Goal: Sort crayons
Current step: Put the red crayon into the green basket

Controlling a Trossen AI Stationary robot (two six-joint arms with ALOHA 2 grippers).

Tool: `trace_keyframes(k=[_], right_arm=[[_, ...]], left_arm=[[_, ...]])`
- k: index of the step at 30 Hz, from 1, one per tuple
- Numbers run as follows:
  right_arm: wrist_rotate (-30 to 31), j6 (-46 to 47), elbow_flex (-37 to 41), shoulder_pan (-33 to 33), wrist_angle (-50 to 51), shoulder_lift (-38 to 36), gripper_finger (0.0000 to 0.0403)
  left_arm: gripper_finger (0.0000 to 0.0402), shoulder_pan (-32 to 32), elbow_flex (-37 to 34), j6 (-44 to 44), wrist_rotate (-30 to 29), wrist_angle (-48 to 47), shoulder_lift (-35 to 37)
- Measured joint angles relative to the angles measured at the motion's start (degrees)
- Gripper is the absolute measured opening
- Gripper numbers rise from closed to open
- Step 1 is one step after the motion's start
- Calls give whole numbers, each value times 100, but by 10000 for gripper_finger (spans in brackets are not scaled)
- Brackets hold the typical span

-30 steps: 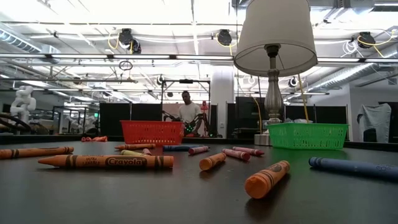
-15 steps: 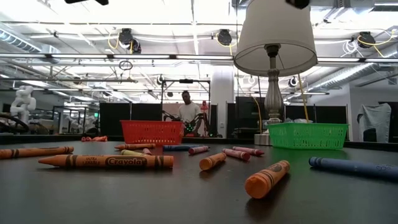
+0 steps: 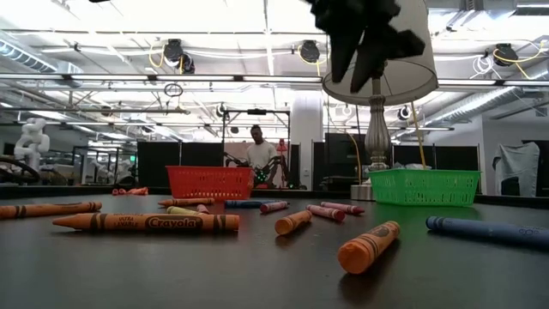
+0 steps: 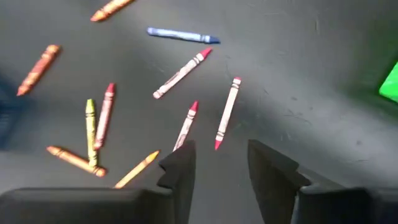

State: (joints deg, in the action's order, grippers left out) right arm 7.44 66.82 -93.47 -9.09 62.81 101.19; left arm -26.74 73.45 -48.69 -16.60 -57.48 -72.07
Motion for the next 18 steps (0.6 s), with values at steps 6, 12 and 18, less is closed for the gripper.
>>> trace_keyframes(k=[6, 12, 18], right_arm=[[-117, -366, 0, 297, -165, 574, 158], [-789, -366, 0, 458, -272, 1140, 167], [-1162, -689, 2, 517, -267, 1551, 167]], left_arm=[[43, 11, 0, -34, -87, 0, 0], [43, 13, 0, -57, -186, -3, 0], [43, 13, 0, -190, -326, -7, 0]])
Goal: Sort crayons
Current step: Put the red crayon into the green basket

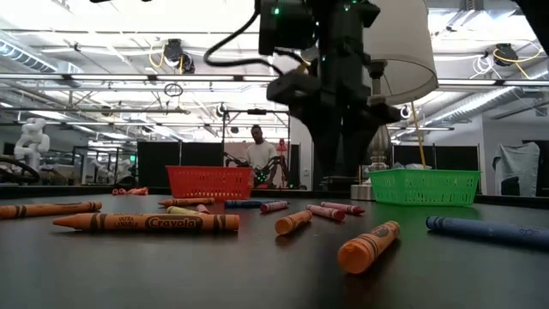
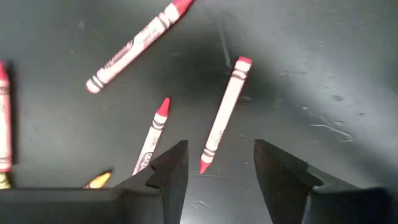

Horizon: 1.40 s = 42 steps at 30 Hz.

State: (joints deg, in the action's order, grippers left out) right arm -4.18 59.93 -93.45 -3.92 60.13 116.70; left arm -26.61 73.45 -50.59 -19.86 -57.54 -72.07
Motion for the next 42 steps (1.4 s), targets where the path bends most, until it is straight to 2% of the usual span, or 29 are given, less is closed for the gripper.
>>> trace_keyframes(k=[16, 21, 32, 42], right_arm=[[-40, -429, -7, 3, -331, 670, 160], [-38, -369, -4, -3, -347, 675, 123], [115, -271, -2, -24, -388, 678, 9], [-49, -514, 20, -38, -418, 411, 3]], left_arm=[[43, 126, -2, 186, -61, -68, 0], [43, 188, -2, 190, -24, -63, 0], [43, 184, -2, 186, 28, -155, 0], [43, 184, -2, 190, 136, -163, 0]])
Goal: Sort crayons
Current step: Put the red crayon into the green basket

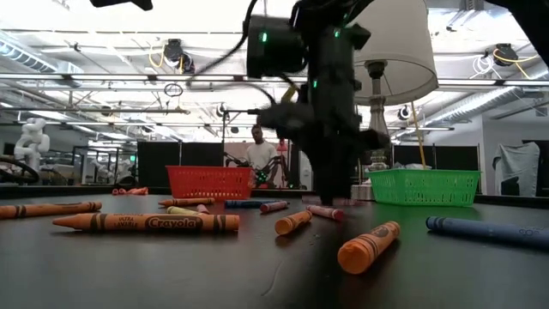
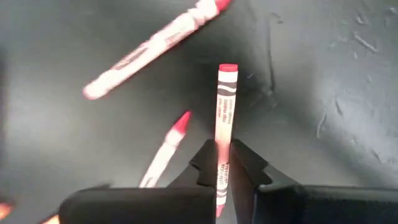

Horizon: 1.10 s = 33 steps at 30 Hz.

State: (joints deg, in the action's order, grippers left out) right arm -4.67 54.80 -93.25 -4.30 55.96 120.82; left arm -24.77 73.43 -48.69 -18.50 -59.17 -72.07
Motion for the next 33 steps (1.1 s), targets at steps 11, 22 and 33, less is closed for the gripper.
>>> trace_keyframes(k=[11, 22, 33], right_arm=[[-10, -177, -9, -147, -73, -1129, 1], [51, -788, -9, -297, -817, -2483, 0], [942, -1560, -11, -336, -1845, -3545, 0]], left_arm=[[43, 0, 0, -2, 2, -27, 0], [43, 0, 0, 2, 39, -25, 0], [43, 0, -2, -4, 37, -25, 0]])
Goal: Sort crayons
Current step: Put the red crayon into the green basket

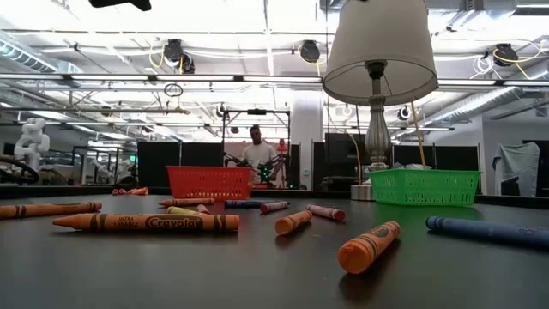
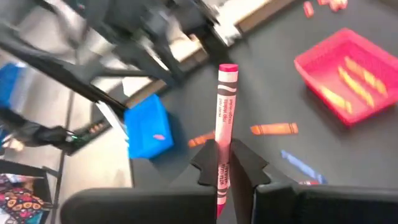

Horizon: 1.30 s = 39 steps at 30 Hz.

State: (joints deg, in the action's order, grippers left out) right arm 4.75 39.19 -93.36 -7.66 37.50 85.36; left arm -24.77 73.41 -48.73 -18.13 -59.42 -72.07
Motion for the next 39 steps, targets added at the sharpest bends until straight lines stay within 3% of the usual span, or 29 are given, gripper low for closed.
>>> trace_keyframes(k=[6, 18, 39], right_arm=[[-23, -981, -2, 0, -433, -390, 0], [-26, -1595, -2, -12, -447, -1080, 0], [-32, -4234, -2, -33, -451, -1152, 5]], left_arm=[[43, 0, 0, -35, 0, 13, 0], [43, 0, 0, -37, -2, 17, 0], [43, 0, 0, -37, -4, 17, 0]])
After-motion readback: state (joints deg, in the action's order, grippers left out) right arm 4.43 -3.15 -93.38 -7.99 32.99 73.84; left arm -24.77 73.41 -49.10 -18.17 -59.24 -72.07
